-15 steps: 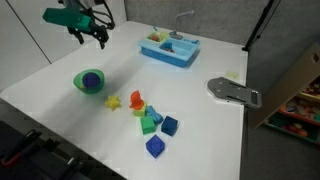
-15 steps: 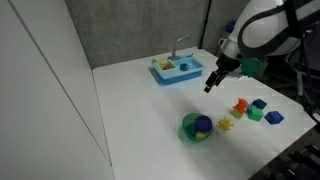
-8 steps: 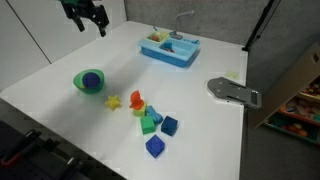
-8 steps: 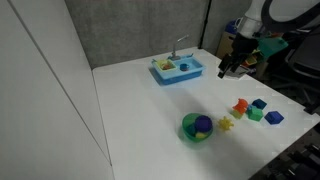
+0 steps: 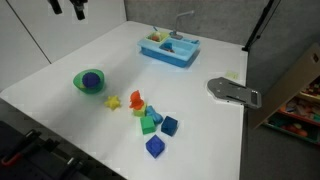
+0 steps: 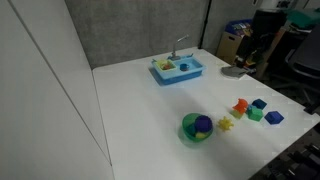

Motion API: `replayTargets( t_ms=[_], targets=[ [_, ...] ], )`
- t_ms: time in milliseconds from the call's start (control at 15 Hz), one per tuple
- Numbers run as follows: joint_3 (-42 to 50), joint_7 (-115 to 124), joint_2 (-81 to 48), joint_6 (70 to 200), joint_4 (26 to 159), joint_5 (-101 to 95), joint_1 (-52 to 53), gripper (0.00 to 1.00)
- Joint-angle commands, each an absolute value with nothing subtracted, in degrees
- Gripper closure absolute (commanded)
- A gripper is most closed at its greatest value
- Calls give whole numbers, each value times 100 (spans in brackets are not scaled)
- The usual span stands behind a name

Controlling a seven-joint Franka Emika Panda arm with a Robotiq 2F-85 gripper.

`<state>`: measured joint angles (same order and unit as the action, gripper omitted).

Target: Put the orange toy on top of the yellow block then put the purple ball in the green bowl

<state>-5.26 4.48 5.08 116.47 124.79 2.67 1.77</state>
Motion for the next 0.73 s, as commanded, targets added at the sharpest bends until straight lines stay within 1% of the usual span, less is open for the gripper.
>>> replayTargets(
  t_ms=[0, 333, 400, 667],
  targets=[
    [-550, 942, 869, 10980, 12220, 116, 282, 0],
    [-602, 1172, 1186, 10561, 12005, 98, 337, 0],
    [-573, 1017, 1088, 10752, 12103, 145, 335, 0],
    [-580, 1019, 1178, 10701, 12088, 145, 338, 0]
  ],
)
